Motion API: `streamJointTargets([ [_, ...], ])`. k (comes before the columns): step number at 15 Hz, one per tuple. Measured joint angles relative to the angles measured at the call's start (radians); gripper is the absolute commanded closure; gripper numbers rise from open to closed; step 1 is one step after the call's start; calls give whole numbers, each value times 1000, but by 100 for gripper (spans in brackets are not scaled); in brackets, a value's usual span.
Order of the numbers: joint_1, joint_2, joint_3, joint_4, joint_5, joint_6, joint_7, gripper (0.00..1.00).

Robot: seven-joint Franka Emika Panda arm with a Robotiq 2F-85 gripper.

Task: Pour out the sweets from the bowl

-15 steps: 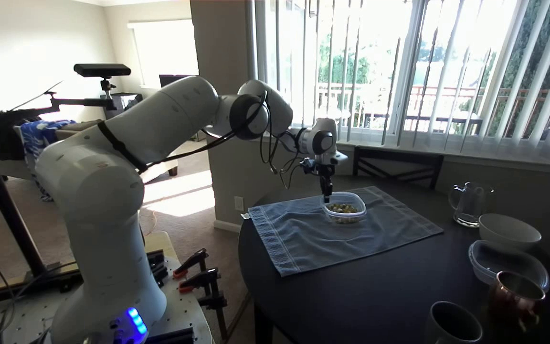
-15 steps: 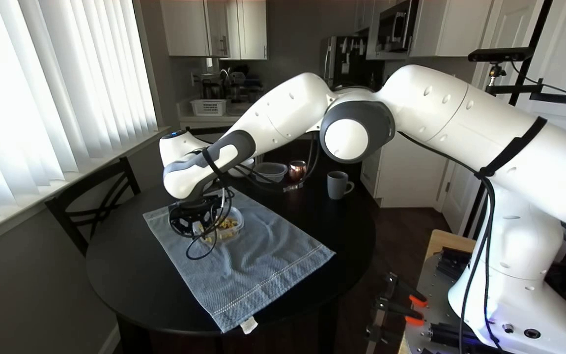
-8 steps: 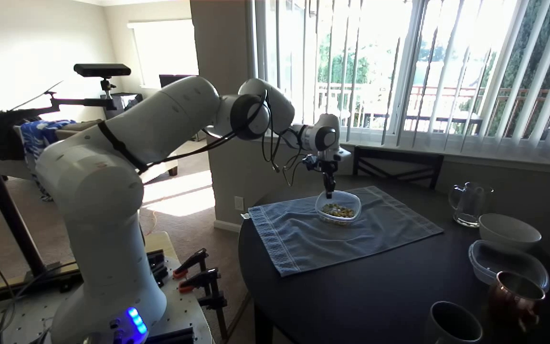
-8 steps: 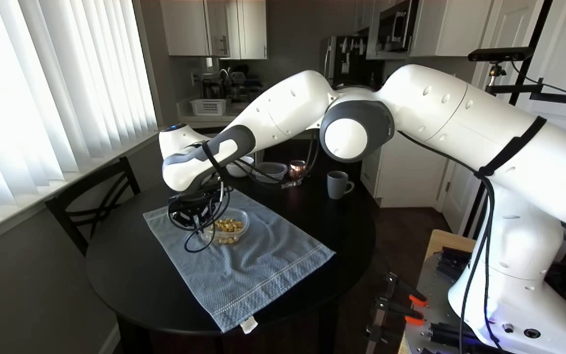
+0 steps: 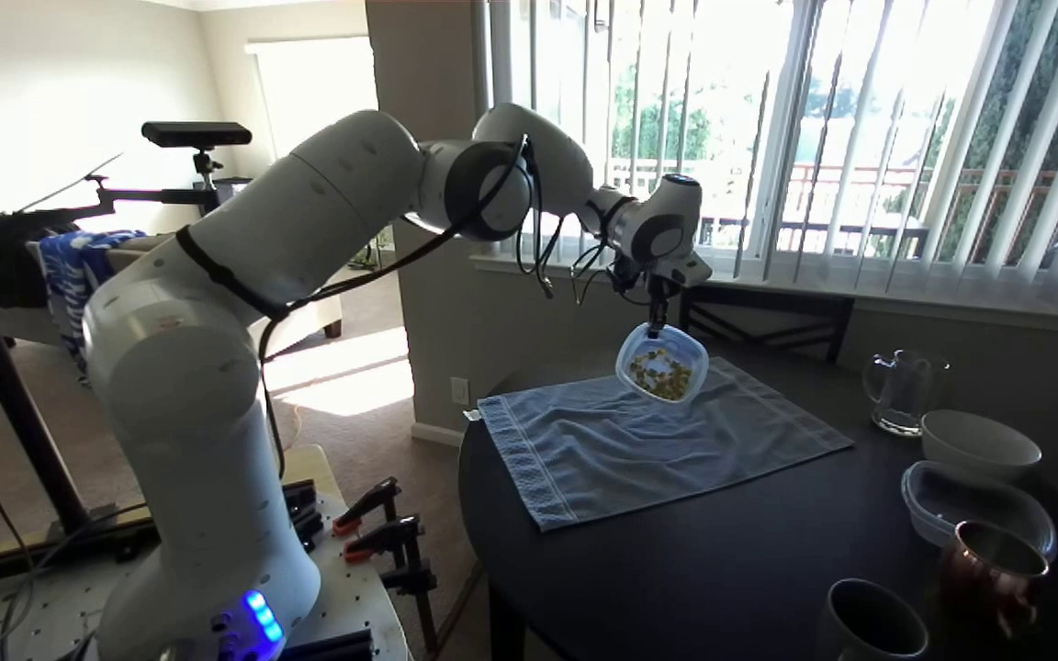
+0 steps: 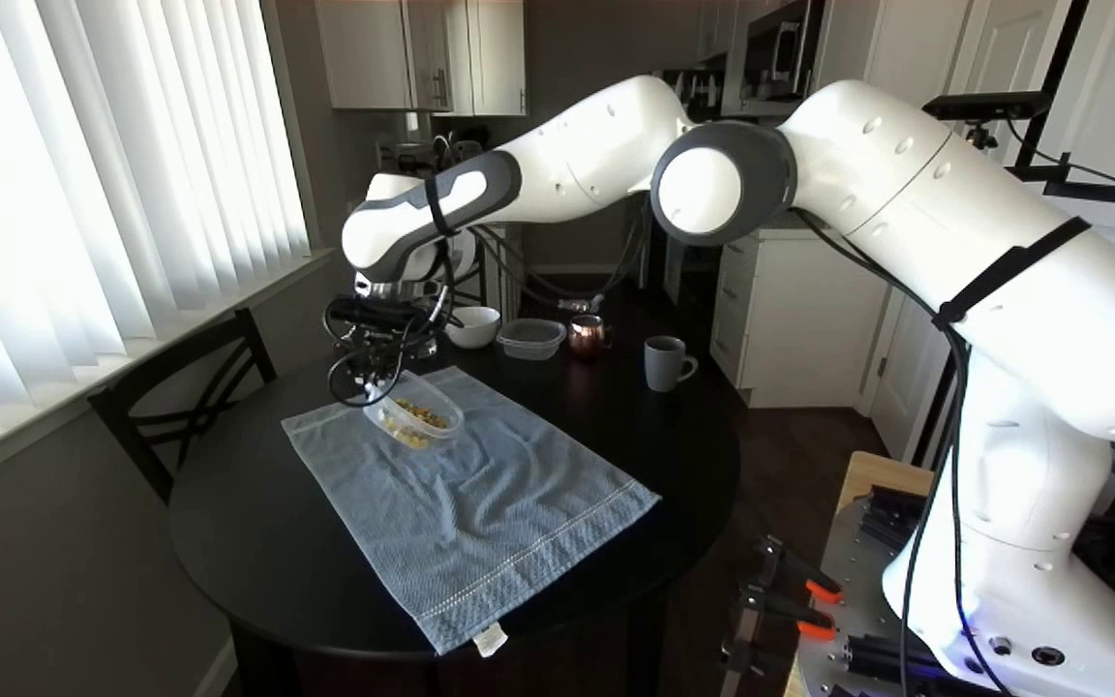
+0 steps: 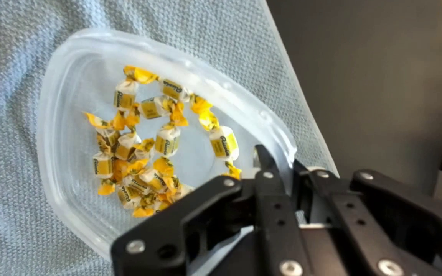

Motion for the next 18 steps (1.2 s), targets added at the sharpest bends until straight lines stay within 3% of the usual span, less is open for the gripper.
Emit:
streamJointTargets([
  [4,-119,-125,98,-158,169,129,-115,99],
  [7,-222,-182,199,-296,365,224,-305,99],
  [12,-470,-223,469,-512,719,344,-687,99],
  [18,-803,-226,787,-641,1014,293,-1132,99],
])
